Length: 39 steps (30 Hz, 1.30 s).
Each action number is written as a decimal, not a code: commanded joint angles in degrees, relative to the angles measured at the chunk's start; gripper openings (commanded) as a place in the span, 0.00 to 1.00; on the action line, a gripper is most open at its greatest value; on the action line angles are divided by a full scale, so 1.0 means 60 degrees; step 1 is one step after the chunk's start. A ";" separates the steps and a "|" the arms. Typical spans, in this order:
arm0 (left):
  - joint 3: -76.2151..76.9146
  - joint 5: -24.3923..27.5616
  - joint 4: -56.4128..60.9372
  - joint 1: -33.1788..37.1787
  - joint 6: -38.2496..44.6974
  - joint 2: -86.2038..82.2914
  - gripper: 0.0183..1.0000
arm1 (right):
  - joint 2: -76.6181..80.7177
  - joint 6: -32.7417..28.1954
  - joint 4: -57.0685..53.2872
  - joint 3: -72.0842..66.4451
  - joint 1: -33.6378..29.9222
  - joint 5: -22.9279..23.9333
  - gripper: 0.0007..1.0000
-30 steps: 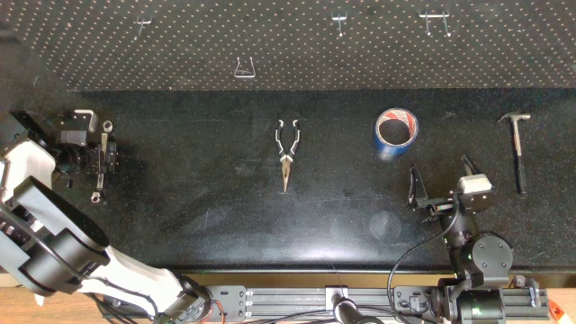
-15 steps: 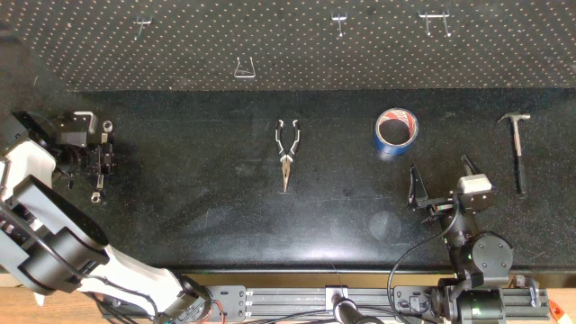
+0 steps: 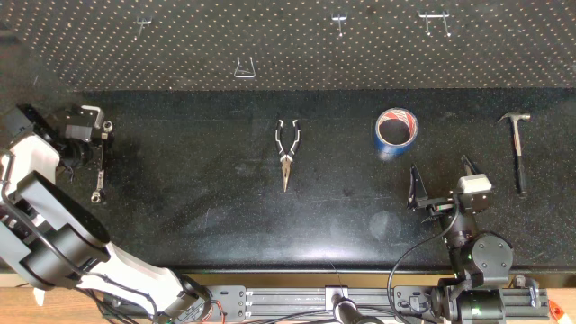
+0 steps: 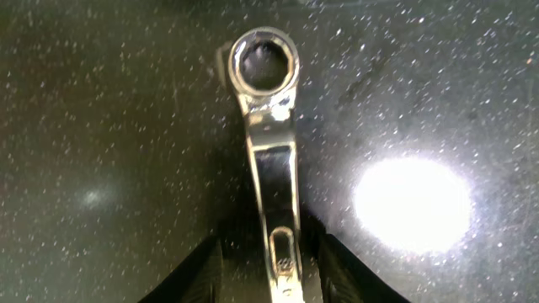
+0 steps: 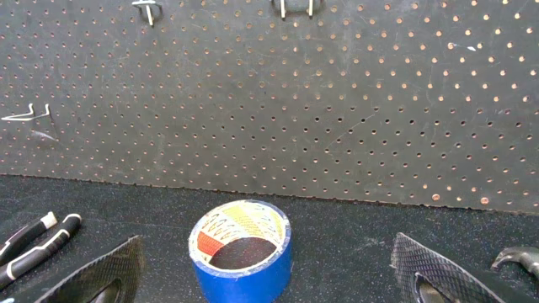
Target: Place Tools Onto Pegboard
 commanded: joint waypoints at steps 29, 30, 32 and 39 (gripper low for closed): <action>-0.0036 0.1854 -0.0466 -0.0091 -0.1373 -0.3213 0.01 | -0.0069 -0.0106 -0.0062 -0.0022 0.0066 0.0015 0.96; -0.0069 0.1861 -0.0481 -0.0233 -0.1687 -0.3508 0.01 | -0.0069 -0.0106 -0.0062 -0.0022 0.0066 0.0015 0.96; -0.0168 0.1858 -0.0488 -0.0667 -0.1832 -0.3985 0.01 | -0.0069 -0.0106 -0.0062 -0.0022 0.0066 0.0015 0.96; -0.2149 0.1727 0.0229 -0.1847 -0.2495 -0.6772 0.01 | -0.0069 -0.0102 -0.0062 -0.0022 0.0066 0.0015 0.96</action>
